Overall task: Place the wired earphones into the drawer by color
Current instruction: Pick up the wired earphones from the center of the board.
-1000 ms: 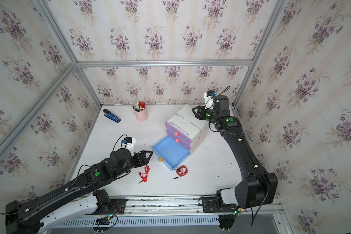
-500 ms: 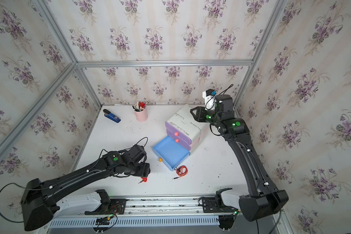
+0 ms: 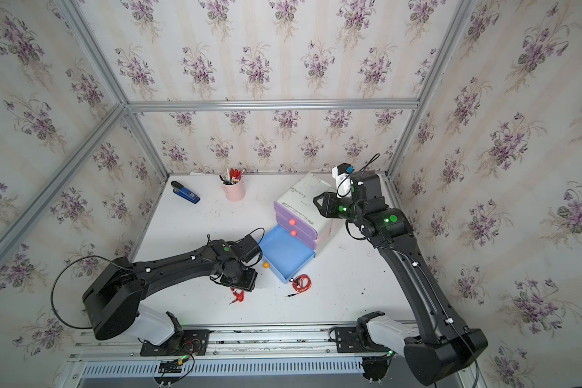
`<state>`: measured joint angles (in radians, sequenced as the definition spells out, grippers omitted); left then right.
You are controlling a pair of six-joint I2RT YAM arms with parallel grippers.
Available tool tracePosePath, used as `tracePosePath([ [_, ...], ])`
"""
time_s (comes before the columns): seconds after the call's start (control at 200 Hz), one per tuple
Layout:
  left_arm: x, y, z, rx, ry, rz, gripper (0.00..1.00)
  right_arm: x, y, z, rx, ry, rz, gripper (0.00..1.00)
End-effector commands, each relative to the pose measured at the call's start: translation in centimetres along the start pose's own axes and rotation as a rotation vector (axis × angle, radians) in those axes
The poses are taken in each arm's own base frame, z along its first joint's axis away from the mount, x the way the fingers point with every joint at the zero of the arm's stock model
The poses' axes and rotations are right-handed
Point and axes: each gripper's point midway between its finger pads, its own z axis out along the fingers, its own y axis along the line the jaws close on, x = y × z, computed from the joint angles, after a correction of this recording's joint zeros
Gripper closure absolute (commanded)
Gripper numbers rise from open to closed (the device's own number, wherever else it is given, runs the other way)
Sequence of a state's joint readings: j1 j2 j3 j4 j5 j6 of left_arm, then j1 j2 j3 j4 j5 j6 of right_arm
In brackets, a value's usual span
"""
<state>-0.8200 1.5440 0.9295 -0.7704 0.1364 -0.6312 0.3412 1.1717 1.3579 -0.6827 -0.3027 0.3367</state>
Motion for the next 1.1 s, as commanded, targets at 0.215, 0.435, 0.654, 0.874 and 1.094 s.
tracePosePath([
  [0.215, -0.2, 0.9, 2.2, -0.044, 0.047, 0.021, 0.44, 1.7, 0.0, -0.6, 0.026, 0.019, 0.026, 0.6],
  [0.435, 0.0, 1.3, 3.1, -0.056, 0.062, 0.023, 0.51, 3.0, 0.4, -2.0, 0.035, 0.015, 0.045, 0.6],
  [0.654, -0.3, 1.4, 3.2, -0.066, 0.056, 0.034, 0.67, 5.8, 0.1, -3.4, 0.054, 0.039, 0.102, 0.61],
  [0.874, -1.0, 1.1, 2.5, -0.057, 0.035, 0.057, 0.8, 10.0, -1.7, -4.7, 0.102, 0.09, 0.172, 0.62],
  [1.094, -1.4, 0.4, 0.5, -0.023, 0.002, 0.078, 0.88, 11.9, -2.6, -6.5, 0.153, 0.13, 0.211, 0.62],
])
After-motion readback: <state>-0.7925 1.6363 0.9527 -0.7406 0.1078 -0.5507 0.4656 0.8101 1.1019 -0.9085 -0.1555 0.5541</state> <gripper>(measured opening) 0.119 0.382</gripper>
